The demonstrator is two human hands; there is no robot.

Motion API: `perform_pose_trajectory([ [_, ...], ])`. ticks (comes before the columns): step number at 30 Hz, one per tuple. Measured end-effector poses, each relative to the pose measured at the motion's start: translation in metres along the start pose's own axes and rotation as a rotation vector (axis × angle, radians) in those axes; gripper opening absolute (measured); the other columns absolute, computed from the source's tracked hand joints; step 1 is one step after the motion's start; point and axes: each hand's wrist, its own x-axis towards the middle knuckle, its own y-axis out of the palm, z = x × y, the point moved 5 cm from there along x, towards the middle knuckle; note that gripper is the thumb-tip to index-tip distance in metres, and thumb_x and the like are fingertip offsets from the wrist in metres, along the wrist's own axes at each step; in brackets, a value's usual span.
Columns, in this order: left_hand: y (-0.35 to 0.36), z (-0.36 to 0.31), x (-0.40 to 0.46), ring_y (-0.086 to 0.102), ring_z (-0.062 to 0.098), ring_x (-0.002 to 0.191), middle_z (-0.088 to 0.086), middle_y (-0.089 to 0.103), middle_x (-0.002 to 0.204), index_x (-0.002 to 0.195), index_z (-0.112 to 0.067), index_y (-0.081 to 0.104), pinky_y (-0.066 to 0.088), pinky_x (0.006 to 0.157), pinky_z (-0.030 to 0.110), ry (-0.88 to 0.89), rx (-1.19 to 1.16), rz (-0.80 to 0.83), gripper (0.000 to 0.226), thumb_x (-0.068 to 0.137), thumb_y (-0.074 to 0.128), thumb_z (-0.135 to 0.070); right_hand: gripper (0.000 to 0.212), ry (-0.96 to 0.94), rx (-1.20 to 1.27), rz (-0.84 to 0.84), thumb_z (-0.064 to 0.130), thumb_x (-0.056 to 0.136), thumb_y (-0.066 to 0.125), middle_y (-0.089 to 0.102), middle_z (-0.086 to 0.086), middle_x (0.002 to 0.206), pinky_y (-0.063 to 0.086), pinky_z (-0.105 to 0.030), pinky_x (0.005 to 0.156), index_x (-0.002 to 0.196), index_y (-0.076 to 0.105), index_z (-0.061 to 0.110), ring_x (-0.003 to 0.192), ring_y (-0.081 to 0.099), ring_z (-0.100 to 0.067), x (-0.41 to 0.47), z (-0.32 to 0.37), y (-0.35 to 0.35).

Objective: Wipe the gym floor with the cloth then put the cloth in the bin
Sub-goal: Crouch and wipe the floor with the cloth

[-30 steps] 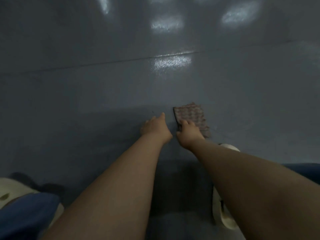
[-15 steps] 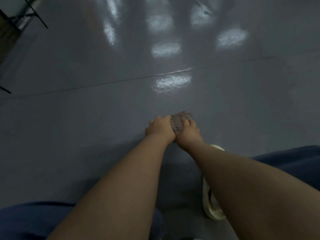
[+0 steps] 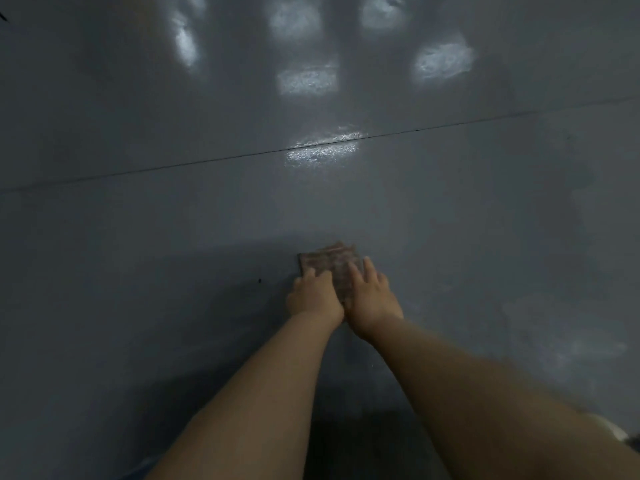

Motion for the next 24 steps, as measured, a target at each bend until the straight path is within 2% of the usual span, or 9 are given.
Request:
perform_pose_trajectory([
  [5,0.029,0.006,0.034,0.030,0.030,0.135,0.012,0.020,0.152,0.144,-0.014,0.029,0.030,0.110,0.036,-0.065,-0.035,-0.028,0.062,0.088,0.058,-0.017,0.061,-0.192,-0.204,0.027,0.028,0.100,0.035,-0.012,-0.006,0.159,0.001,-0.034,0.117,0.152,0.005,0.018,0.146,-0.007,-0.026,0.041,-0.005,0.024],
  [9,0.055,0.009,0.049,0.026,0.030,0.140,0.014,0.015,0.155,0.150,-0.013,0.016,0.024,0.113,0.037,-0.133,-0.165,-0.045,0.063,0.096,0.046,-0.019,0.055,-0.352,-0.342,0.099,0.027,0.102,0.025,-0.016,-0.005,0.158,-0.002,-0.039,0.117,0.152,0.003,0.024,0.146,-0.013,-0.027,0.065,-0.004,0.045],
  [13,0.074,-0.002,0.051,0.024,0.031,0.141,0.015,0.010,0.156,0.151,-0.009,0.010,0.024,0.114,0.038,-0.103,-0.182,-0.018,0.072,0.092,0.051,-0.016,0.053,-0.420,-0.397,0.112,0.036,0.102,0.022,-0.014,0.000,0.159,-0.005,-0.040,0.117,0.152,0.005,0.031,0.145,-0.016,-0.022,0.070,-0.028,0.050],
  [17,0.084,-0.035,0.044,0.023,0.031,0.141,0.014,0.004,0.157,0.150,-0.014,0.013,0.026,0.113,0.038,-0.036,-0.144,-0.016,0.076,0.087,0.054,-0.008,0.053,-0.339,-0.379,0.012,0.044,0.101,0.023,-0.009,0.003,0.159,-0.007,-0.044,0.116,0.150,0.006,0.037,0.146,-0.012,-0.021,0.065,-0.078,0.040],
  [19,0.090,-0.057,0.044,0.021,0.030,0.141,0.012,0.001,0.157,0.150,-0.017,0.012,0.025,0.111,0.037,0.033,-0.137,-0.005,0.077,0.087,0.055,-0.010,0.054,-0.288,-0.396,-0.020,0.047,0.097,0.014,-0.003,0.001,0.160,-0.004,-0.047,0.115,0.150,0.008,0.037,0.147,-0.006,-0.023,0.061,-0.109,0.030],
  [20,0.093,-0.067,0.044,0.019,0.030,0.142,0.012,-0.001,0.157,0.151,-0.018,0.009,0.024,0.112,0.036,0.060,-0.127,0.005,0.079,0.087,0.056,-0.011,0.059,-0.255,-0.397,-0.047,0.048,0.093,0.008,0.004,0.000,0.160,0.000,-0.050,0.115,0.150,0.012,0.036,0.147,0.001,-0.025,0.058,-0.126,0.023],
  [22,0.097,-0.082,0.043,0.012,0.028,0.145,0.011,-0.004,0.158,0.151,-0.018,0.004,0.021,0.113,0.035,0.088,-0.123,0.034,0.084,0.087,0.056,-0.010,0.064,-0.138,-0.371,-0.108,0.047,0.087,0.009,0.021,-0.004,0.157,0.014,-0.054,0.113,0.147,0.028,0.034,0.144,0.019,-0.030,0.046,-0.163,0.008],
  [24,0.100,-0.091,0.041,0.007,0.026,0.145,0.010,-0.007,0.158,0.152,-0.018,0.000,0.018,0.114,0.034,0.090,-0.125,0.059,0.086,0.087,0.057,-0.008,0.063,-0.032,-0.333,-0.169,0.045,0.088,0.014,0.025,-0.007,0.155,0.016,-0.054,0.113,0.145,0.034,0.030,0.143,0.022,-0.033,0.034,-0.191,-0.001],
])
